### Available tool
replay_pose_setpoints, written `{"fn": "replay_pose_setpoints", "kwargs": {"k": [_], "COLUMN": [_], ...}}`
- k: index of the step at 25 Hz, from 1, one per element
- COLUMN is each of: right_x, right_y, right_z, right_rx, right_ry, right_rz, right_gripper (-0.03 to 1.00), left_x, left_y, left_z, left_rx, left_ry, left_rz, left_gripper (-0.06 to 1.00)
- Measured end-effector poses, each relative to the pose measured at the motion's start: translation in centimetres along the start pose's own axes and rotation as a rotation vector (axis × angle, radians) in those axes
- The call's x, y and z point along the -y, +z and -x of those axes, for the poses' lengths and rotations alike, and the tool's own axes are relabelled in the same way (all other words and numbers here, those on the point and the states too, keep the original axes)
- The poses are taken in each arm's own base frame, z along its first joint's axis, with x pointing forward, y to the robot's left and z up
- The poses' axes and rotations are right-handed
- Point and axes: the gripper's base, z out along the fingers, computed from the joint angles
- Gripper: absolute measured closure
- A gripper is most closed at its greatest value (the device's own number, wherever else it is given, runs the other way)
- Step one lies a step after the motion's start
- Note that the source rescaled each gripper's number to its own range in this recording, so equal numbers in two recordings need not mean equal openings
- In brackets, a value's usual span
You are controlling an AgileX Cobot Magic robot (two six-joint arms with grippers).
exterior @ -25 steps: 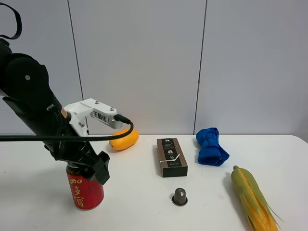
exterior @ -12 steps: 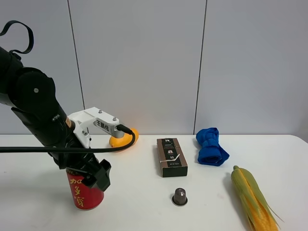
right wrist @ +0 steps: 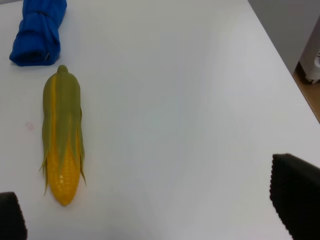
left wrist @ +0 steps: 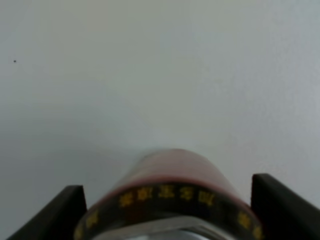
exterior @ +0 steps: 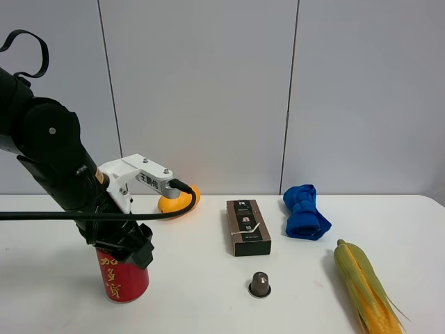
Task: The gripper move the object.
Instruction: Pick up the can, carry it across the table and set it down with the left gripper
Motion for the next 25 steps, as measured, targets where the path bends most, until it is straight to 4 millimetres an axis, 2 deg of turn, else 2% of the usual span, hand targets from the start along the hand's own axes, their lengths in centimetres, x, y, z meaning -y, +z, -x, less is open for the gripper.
{"fn": "replay_pose_setpoints", "kwargs": {"k": [2, 5, 11, 14, 21, 23, 25], "right_x": [0.0, 0.0, 0.0, 0.0, 0.0, 0.0, 0.0], "right_y": [0.0, 0.0, 0.0, 0.0, 0.0, 0.0, 0.0], "right_z": [0.0, 0.0, 0.0, 0.0, 0.0, 0.0, 0.0], "right_rx": [0.0, 0.0, 0.0, 0.0, 0.0, 0.0, 0.0], "right_ry": [0.0, 0.0, 0.0, 0.0, 0.0, 0.0, 0.0], "right_rz": [0.0, 0.0, 0.0, 0.0, 0.0, 0.0, 0.0], "right_gripper": [-0.03, -0.03, -0.03, -0.03, -0.03, -0.03, -0.03], "left_x": [0.0, 0.1, 0.5, 1.0, 3.7, 4.7, 5.7], "left_y": [-0.1, -1.3, -7.7, -10.3, -14.3, -14.9, -14.6], "left_z": [0.0, -0.1, 1.1, 1.9, 6.5, 8.1, 9.3], "left_rx": [-0.006, -0.03, 0.081, 0.1, 0.165, 0.204, 0.213], "left_ry": [0.0, 0.002, 0.021, 0.039, 0.129, 0.155, 0.181], "left_rz": [-0.001, -0.007, 0.003, -0.005, -0.05, -0.063, -0.079], "left_gripper": [0.92, 0.92, 0.92, 0.92, 0.92, 0.92, 0.92]}}
